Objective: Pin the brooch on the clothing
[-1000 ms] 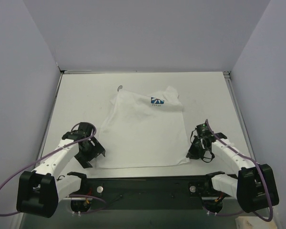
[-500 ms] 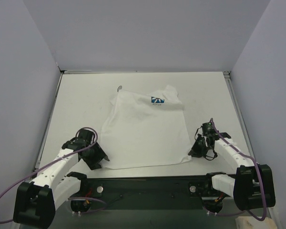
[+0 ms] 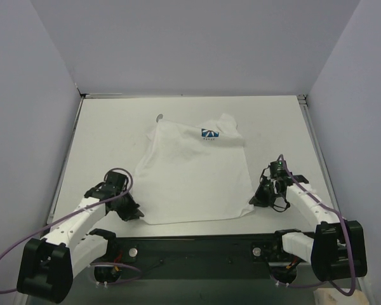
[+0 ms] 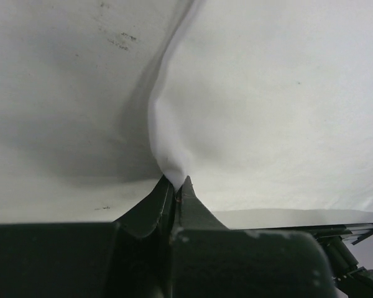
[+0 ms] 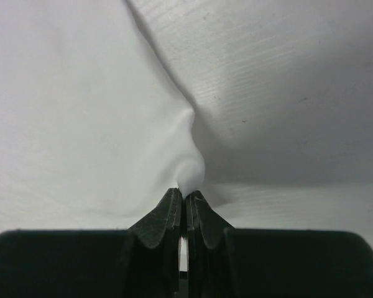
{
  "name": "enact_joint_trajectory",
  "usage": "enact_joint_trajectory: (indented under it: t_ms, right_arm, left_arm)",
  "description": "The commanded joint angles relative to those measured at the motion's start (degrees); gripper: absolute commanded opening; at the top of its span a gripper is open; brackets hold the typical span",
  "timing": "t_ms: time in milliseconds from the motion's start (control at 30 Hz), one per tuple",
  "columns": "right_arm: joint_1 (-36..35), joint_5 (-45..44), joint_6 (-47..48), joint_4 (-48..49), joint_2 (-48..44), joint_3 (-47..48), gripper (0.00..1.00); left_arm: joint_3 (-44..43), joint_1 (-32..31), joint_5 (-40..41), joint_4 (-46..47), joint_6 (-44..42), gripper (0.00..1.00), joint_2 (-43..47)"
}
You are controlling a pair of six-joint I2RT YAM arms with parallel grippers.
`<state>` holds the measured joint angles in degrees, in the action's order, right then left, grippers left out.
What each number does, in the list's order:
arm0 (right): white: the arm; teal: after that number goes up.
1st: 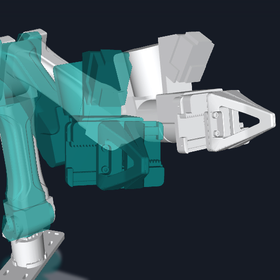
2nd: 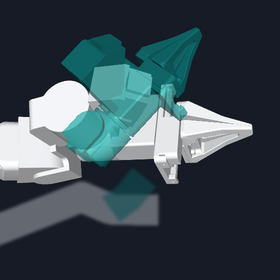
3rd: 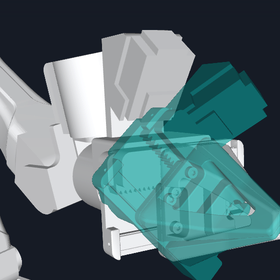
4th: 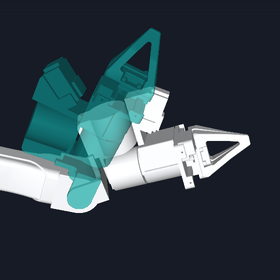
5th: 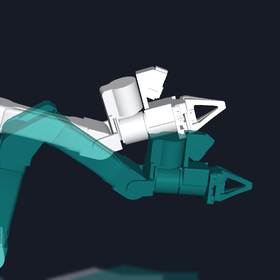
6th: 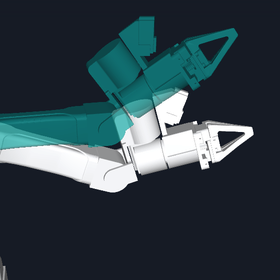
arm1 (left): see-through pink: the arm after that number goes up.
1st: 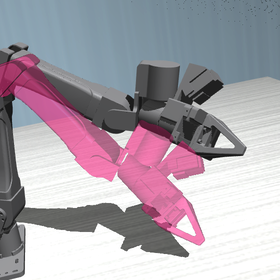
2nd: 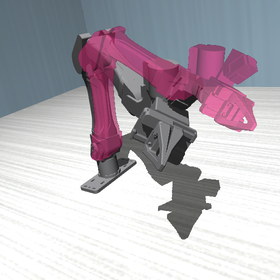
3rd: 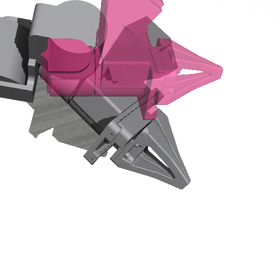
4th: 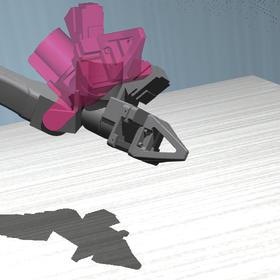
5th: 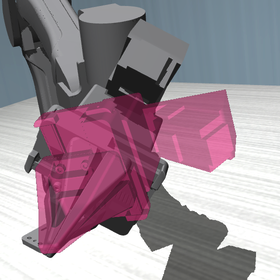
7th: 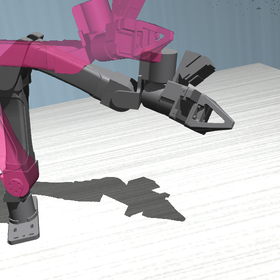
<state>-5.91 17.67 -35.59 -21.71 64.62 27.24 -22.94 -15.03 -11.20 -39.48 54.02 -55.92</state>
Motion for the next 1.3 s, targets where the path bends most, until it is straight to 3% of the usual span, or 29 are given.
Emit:
enact_joint_trajectory:
  t_ms: [0, 267, 467, 733, 867, 1267]
  right_arm:
    - [0.4, 1.0, 2.8, -1.7, -1.5, 4.7, 0.00]
    - [0.1, -0.2, 6.9, 0.2, -0.7, 15.9, 0.00]
    - [-0.4, -0.4, 5.0, 1.0, -0.2, 30.7, 0.00]
    - [-0.5, -1.1, 5.9, -2.0, -1.9, 55.4, 0.00]
    - [-0.6, -1.5, 6.3, -2.3, -5.9, 62.1, 0.00]
    - [-0.6, 2.1, 2.4, 12.0, -24.1, 59.9, 0.00]
  left_arm:
    - [-7.4, -0.2, 5.0, 0.5, -4.5, 0.00, -1.1]
    - [-27.2, 0.3, 9.9, 6.0, -15.8, 0.00, -8.7]
    - [-43.6, 0.5, 9.3, 11.1, -21.3, 0.00, -11.8]
    - [-63.3, 0.6, 10.5, 13.5, -25.8, 0.00, -9.9]
    - [-72.8, 0.4, 9.4, 13.4, -28.3, 0.00, -8.0]
    - [-88.9, 0.5, 0.5, 10.2, -29.3, 0.00, 0.4]
